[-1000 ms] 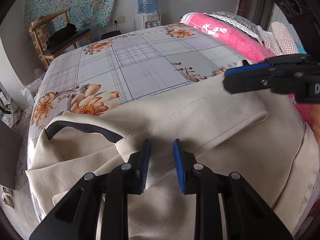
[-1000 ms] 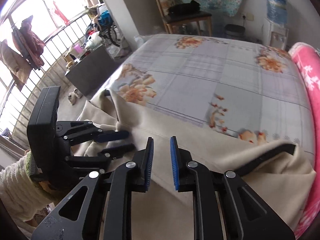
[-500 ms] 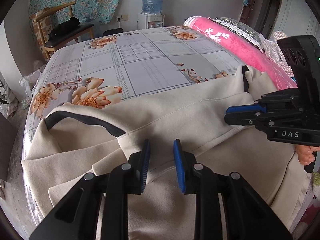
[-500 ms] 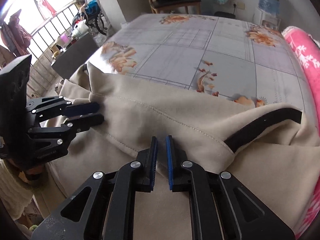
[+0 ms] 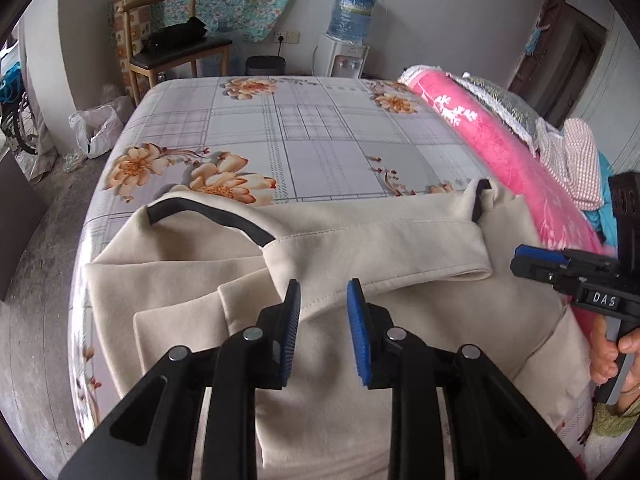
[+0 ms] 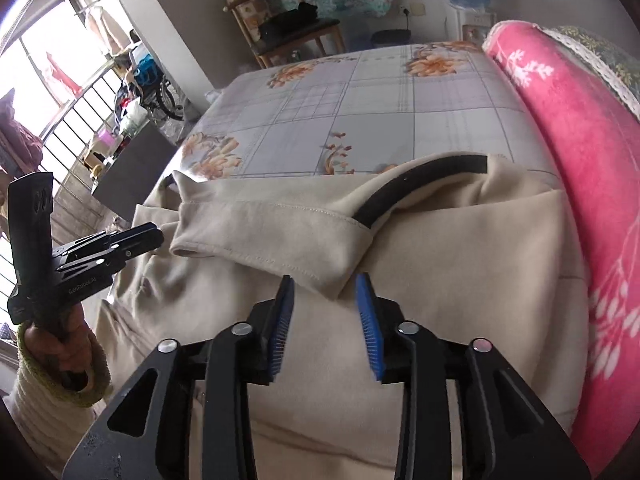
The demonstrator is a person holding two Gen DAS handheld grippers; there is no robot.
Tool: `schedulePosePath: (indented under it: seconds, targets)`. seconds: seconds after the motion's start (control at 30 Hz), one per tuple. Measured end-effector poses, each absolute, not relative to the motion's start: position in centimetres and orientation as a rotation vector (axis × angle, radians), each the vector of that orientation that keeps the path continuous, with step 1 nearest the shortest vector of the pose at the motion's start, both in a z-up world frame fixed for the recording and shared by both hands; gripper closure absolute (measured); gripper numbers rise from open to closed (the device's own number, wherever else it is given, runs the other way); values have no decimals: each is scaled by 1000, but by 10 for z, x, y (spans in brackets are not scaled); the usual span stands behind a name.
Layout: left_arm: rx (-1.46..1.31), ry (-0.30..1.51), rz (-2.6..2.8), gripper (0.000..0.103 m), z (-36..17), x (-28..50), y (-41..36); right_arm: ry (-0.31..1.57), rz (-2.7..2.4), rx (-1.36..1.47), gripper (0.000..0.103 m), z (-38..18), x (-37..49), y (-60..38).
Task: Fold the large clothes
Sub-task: 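Open both grippers and lift them off the folded jacket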
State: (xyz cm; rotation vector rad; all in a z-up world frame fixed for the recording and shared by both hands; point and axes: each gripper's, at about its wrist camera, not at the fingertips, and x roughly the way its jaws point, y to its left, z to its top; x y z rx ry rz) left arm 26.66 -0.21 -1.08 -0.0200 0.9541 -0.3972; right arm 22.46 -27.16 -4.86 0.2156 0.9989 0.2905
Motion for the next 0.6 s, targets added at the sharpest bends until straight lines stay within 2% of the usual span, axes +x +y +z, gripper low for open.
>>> schedulePosePath:
  seconds: [0.17,0.27,0.33,0.6]
  targets:
    - [-133,907,-318,77,13,207,49,989,374,246,39,-35,169,-260]
    - [-174,901,-237,75,4,166,81,1008,435,246,30,-42,136,-244]
    - [-200,919,-195,75,-10,142,98,1032,449,224,26,-52,120,-231]
    - [-252,945,-147,75,-48,93,125,1084,404,85,26,-85,90,-197]
